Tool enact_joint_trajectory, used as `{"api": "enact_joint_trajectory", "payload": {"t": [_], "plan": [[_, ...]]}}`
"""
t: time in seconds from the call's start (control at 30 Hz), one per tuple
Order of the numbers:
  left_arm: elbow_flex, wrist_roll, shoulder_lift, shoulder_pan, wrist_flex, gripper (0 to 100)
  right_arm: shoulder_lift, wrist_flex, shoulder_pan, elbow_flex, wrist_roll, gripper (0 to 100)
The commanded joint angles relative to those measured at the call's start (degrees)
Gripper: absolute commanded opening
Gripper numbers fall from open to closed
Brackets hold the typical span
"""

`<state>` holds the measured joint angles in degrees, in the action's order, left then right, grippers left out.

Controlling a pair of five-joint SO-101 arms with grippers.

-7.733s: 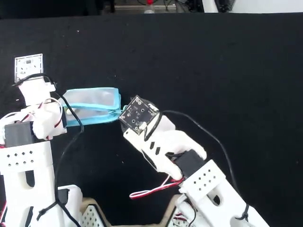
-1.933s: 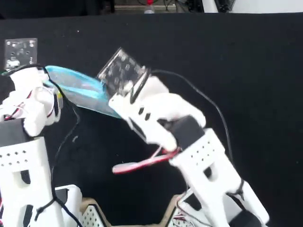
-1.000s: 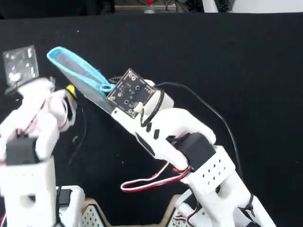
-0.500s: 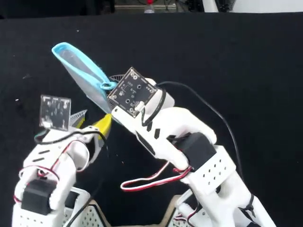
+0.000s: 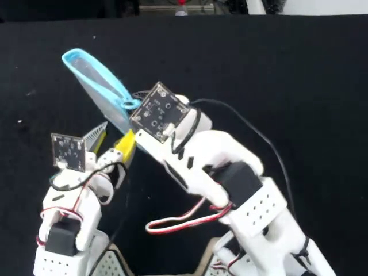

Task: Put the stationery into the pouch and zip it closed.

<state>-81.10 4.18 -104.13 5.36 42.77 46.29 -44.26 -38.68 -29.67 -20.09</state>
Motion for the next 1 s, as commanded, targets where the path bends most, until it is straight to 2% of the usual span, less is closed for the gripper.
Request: {"api": "enact_joint_trajectory", "payload": {"t": [0.0, 0.23, 0.4, 0.53, 0.67, 0.83, 0.97], "plan": [[0.6, -0.8, -0.4, -6.0, -1.2, 22, 1.5, 0.4, 0.4, 0.8, 0.0, 1.1], [1.1, -0.9, -0.4, -13.5, -0.9, 22, 1.5, 0.8, 0.4, 0.8, 0.0, 1.1], [7.3, -0.9, -0.4, -13.6, 7.5, 22, 1.5, 0.4, -0.4, 0.7, 0.0, 1.1], [15.3, -0.9, -0.4, -9.9, 15.9, 22, 1.5, 0.4, -1.9, 0.7, 0.0, 1.1], [19.5, -0.9, -0.4, -2.3, 19.7, 22, 1.5, 0.4, -2.1, 0.7, 0.0, 1.1], [19.3, -1.1, -0.4, 3.0, 18.7, 22, 1.5, 0.3, -2.1, 0.7, 0.0, 1.1], [13.5, -7.0, -0.4, 1.5, 10.2, 22, 1.5, 0.3, -2.1, 0.7, 0.0, 1.1]]}}
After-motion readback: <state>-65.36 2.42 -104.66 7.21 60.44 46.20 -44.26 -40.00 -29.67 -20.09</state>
